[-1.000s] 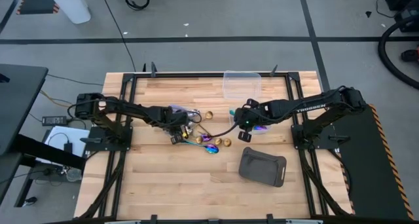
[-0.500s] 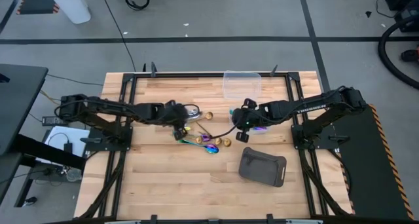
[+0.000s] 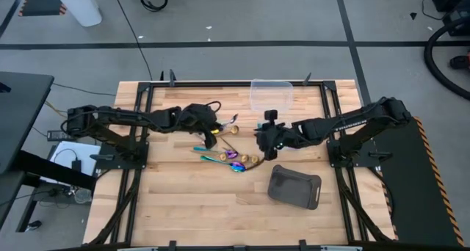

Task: Sort silverware by color (type)
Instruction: Put the violet spoon into the top transparent bin

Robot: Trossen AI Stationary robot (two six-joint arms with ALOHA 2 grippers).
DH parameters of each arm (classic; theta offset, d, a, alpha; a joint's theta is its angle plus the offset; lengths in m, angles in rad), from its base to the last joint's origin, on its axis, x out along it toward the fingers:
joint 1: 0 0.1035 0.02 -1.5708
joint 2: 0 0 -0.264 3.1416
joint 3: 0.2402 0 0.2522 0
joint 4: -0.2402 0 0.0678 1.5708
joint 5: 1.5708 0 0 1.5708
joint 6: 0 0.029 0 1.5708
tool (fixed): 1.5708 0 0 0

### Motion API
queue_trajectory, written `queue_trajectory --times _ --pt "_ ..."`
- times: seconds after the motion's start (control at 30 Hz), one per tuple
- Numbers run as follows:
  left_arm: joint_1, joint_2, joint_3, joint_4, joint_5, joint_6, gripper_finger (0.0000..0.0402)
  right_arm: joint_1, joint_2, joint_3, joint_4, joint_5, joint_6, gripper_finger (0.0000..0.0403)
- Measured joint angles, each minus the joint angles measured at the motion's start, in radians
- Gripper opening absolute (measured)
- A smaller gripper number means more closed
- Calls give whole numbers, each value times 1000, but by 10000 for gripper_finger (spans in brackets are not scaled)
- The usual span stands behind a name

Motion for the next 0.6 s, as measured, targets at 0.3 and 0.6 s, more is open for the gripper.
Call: queue_trajectory --times 0.3,0.6 --pt "1 0 0 195 141 -314 62 66 0 0 170 108 -555 91" --pt "1 0 0 406 121 -589 63 111 15 0 317 69 -932 99"
